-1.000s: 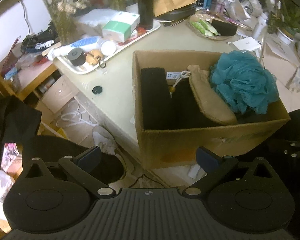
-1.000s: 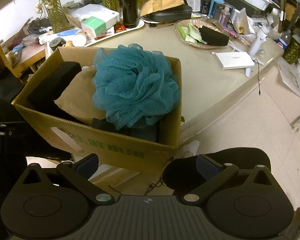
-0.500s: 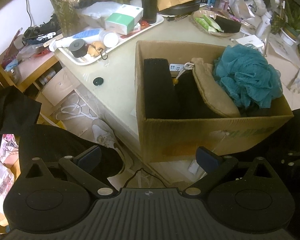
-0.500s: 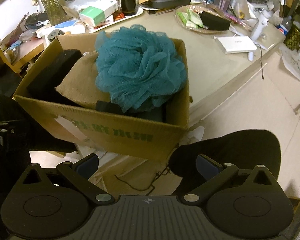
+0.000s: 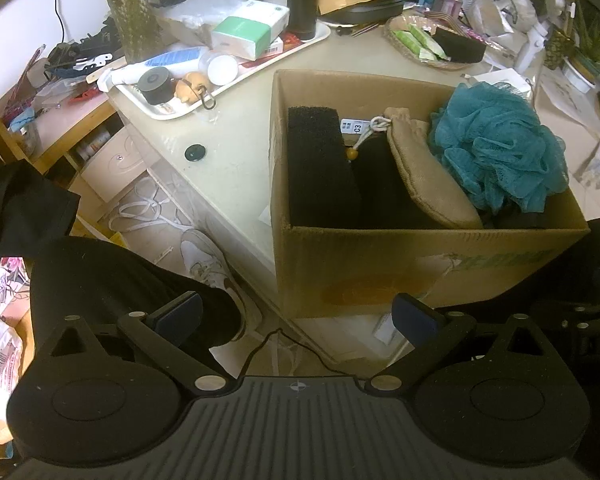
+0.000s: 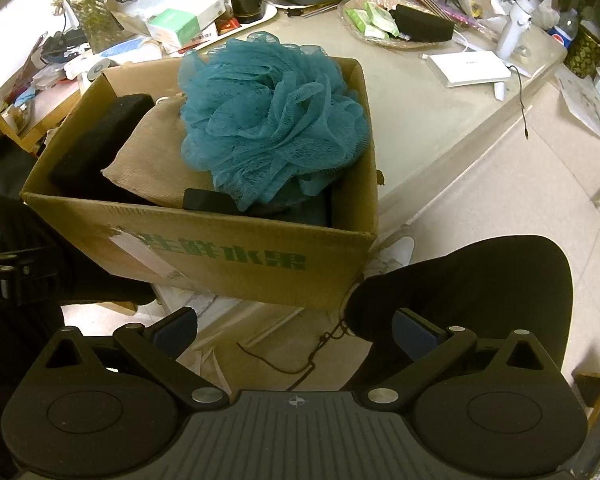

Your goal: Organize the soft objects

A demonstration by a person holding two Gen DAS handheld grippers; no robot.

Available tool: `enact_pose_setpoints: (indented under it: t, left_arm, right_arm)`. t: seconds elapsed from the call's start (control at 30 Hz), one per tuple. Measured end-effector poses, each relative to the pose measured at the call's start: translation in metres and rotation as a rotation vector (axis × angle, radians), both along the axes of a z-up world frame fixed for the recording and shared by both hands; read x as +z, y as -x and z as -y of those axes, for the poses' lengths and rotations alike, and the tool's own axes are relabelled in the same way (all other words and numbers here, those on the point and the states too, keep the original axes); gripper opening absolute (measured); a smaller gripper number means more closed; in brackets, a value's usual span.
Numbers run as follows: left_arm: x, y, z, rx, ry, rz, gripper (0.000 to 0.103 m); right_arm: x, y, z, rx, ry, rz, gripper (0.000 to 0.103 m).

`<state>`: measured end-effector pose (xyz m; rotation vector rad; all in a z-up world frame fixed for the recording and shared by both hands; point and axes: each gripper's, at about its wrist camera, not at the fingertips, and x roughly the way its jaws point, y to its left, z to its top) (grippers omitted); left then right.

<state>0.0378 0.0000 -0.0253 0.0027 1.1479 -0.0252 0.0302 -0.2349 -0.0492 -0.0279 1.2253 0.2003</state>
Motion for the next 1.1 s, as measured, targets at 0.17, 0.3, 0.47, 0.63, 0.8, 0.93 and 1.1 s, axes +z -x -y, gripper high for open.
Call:
enact_pose_setpoints:
  t: [0.17, 0.3, 0.47, 0.63, 0.8, 0.93, 1.1]
  left_arm:
    - [0.0001, -0.0006, -0.0004, 0.002, 0.003, -0.001, 0.103]
    - [0.0002, -0.0007, -0.0008, 0.002, 0.003, 0.0, 0.103]
    - [0.0002, -0.001, -0.0009, 0.002, 0.004, -0.001, 0.103]
    - [0.0003, -0.0012, -0.001, 0.002, 0.004, -0.001, 0.103]
    - [0.0001, -0.0011, -0.0015, 0.006, 0.005, -0.001, 0.103]
    - [0.0005, 0.0009, -0.0016, 0.009, 0.01, 0.008, 0.103]
    - [0.004, 0.0013, -0.003, 0.004, 0.027, 0.033, 0.103]
  right_arm:
    - [0.0005, 0.0004, -0.001, -0.001, 0.003, 0.003, 0.103]
    - [0.0004, 0.0007, -0.0012, 0.0, 0.003, 0.003, 0.103]
    - [0.0004, 0.0005, -0.0012, 0.0, 0.005, 0.005, 0.103]
    - [0.0007, 0.0002, -0.0011, 0.0, 0.004, 0.004, 0.103]
    - [0.0007, -0.0001, -0.0011, 0.002, 0.005, 0.005, 0.103]
    - [0.0008, -0.0002, -0.0012, 0.003, 0.006, 0.005, 0.103]
    - [0.002, -0.0001, -0.0023, 0.003, 0.007, 0.006, 0.103]
